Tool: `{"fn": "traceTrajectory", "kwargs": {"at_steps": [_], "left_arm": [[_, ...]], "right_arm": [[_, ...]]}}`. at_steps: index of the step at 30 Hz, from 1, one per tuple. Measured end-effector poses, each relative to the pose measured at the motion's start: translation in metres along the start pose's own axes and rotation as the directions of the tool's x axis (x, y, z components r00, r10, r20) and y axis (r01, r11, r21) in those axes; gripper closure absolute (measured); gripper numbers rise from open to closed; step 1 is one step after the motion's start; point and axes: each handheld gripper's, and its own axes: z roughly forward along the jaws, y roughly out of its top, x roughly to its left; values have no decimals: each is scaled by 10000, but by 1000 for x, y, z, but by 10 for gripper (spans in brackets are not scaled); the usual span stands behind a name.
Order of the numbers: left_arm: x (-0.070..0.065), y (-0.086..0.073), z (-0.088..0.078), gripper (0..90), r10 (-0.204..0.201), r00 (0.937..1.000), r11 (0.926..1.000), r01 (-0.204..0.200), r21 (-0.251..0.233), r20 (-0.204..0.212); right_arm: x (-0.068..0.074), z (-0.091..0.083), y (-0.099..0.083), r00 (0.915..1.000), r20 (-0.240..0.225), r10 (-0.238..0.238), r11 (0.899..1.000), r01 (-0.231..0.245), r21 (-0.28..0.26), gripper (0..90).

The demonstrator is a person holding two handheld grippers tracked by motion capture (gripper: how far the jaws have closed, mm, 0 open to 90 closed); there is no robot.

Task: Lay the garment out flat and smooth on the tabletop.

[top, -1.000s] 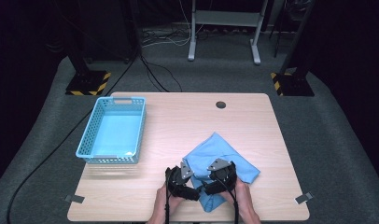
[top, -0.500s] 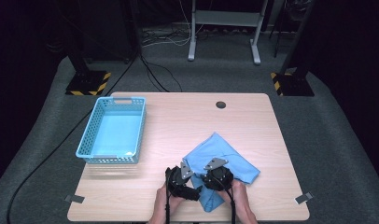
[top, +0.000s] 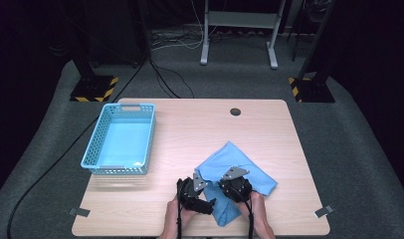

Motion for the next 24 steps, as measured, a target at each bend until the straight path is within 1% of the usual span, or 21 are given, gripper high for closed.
{"fn": "traceTrajectory", "kwargs": {"at_steps": [4,9,14,24], "left_arm": [[0,0,0,2,-7,10000,10000,7,-1,-7],[0,0,0,2,-7,10000,10000,7,0,-9],[0,0,0,2,-24,10000,10000,24,-9,-23],[0,0,0,2,-29,10000,10000,29,-6,-24]], "right_arm": [[-4,-6,5,9998,211,23,9996,-17,-278,852],[-11,-13,12,9988,495,3,9991,17,-415,852],[-20,-19,18,9976,685,72,9980,-29,-631,851],[-37,-27,26,9935,1084,337,9961,-245,-852,850]]}}
